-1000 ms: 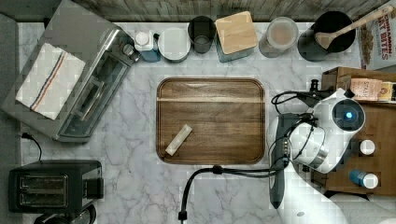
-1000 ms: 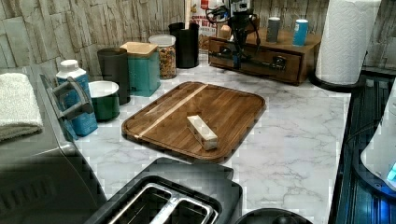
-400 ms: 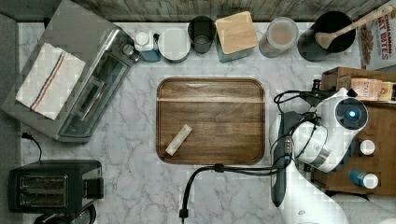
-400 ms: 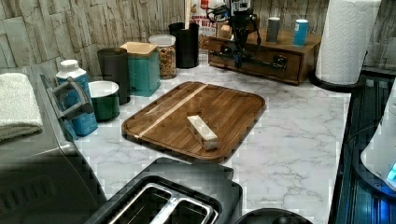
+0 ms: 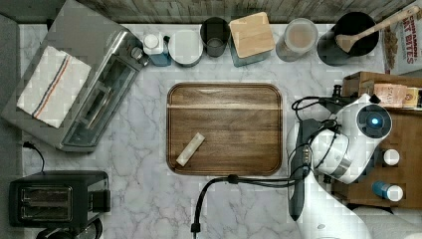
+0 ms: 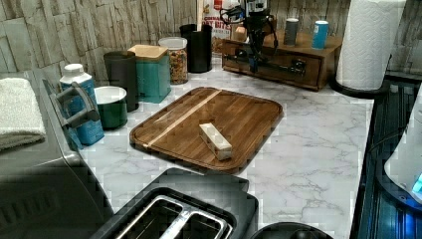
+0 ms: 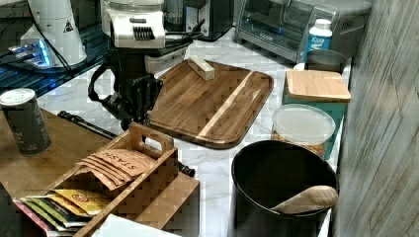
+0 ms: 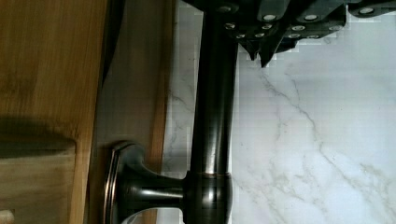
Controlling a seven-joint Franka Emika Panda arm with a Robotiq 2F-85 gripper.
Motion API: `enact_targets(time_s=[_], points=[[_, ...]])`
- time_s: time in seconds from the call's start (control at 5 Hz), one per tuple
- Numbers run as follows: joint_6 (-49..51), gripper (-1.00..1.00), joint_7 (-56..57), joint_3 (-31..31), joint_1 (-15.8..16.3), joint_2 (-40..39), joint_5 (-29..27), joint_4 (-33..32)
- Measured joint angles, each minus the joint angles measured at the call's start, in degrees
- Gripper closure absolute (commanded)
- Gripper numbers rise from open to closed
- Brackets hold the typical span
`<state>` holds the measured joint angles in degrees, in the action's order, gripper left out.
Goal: Close the drawer.
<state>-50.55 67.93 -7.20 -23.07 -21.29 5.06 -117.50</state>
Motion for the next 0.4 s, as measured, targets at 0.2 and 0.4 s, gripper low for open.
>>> enact_targets(time_s=[0.2, 0.4], points=[[-0.3, 1.00, 0.0, -0.3, 0.4, 0.0, 0.0, -0.1], [-0.3, 1.00, 0.0, -0.4, 0.4, 0.0, 0.0, -0.1]])
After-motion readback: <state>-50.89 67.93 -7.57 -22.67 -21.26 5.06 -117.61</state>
